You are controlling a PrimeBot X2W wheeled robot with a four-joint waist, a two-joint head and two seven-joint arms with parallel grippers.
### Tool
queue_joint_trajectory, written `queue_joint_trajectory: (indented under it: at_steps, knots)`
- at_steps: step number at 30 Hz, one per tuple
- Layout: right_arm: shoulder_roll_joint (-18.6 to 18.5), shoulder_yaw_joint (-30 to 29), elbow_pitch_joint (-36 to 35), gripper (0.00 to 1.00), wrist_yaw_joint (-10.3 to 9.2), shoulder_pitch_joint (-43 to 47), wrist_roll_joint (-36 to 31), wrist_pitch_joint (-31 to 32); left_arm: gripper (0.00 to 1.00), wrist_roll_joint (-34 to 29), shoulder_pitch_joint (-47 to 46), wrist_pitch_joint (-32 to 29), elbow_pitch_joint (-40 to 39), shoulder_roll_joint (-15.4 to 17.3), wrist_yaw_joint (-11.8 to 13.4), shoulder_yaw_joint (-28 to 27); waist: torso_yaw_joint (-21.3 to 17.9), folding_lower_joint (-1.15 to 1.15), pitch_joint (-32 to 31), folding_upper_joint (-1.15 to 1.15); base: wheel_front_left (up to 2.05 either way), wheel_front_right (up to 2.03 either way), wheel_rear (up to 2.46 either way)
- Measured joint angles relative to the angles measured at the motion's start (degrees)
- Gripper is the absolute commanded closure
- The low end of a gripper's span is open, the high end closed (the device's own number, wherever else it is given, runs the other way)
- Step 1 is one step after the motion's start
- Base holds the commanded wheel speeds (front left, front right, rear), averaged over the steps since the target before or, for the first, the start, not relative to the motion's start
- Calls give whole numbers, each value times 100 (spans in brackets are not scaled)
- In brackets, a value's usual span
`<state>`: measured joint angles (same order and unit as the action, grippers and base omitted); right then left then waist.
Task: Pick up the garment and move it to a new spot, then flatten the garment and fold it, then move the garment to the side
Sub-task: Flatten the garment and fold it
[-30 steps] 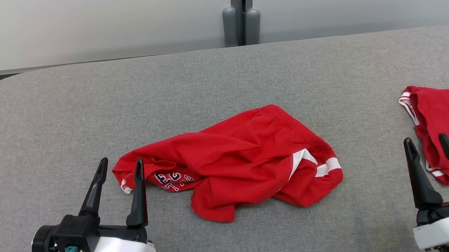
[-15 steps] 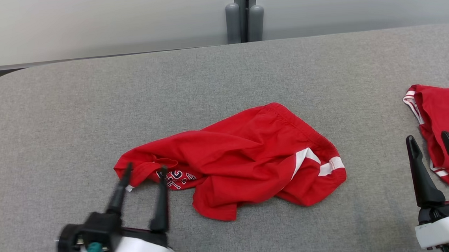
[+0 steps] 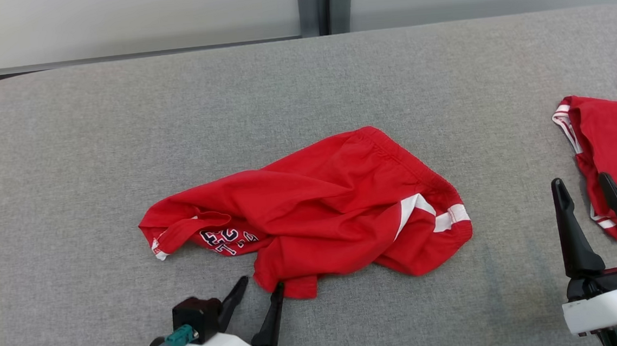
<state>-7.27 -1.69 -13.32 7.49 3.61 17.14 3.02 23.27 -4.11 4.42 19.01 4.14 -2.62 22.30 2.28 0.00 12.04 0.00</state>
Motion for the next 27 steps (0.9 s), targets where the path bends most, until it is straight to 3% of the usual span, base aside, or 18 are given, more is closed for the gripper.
queue_joint_trajectory:
  at_steps: [1, 2, 7, 12, 22, 27]
  knots:
    - [10, -10, 4, 0, 0, -10, 7, -4, 27, 105, -143, 126, 157, -22, -115, 19, -27, 0, 49, 0, 0, 0, 0]
    - [11, -18, 11, 0, 0, -10, 11, -7, 100, 135, -211, 180, 210, -29, -149, 25, -38, 0, 65, 0, 0, 0, 0]
    - [10, -132, 11, 0, 0, -13, 41, -33, 100, 200, -387, 550, 101, -12, -237, -8, -24, 0, 102, 0, 0, 0, 0]
    - [10, -257, -12, 0, 0, -12, 41, -49, 100, 135, -428, 608, -665, 208, -143, -129, 73, 0, 91, 0, 0, 0, 0]
    - [22, -371, -69, 0, 0, -64, 33, -47, 100, 68, -201, -352, -2904, 792, 345, -435, 243, 0, 96, 0, 0, 0, 0]
    - [46, -324, -93, 0, 0, -215, 31, -58, 100, 169, -446, -647, -3037, 921, 428, -669, 194, 0, 230, 0, 0, 0, 0]
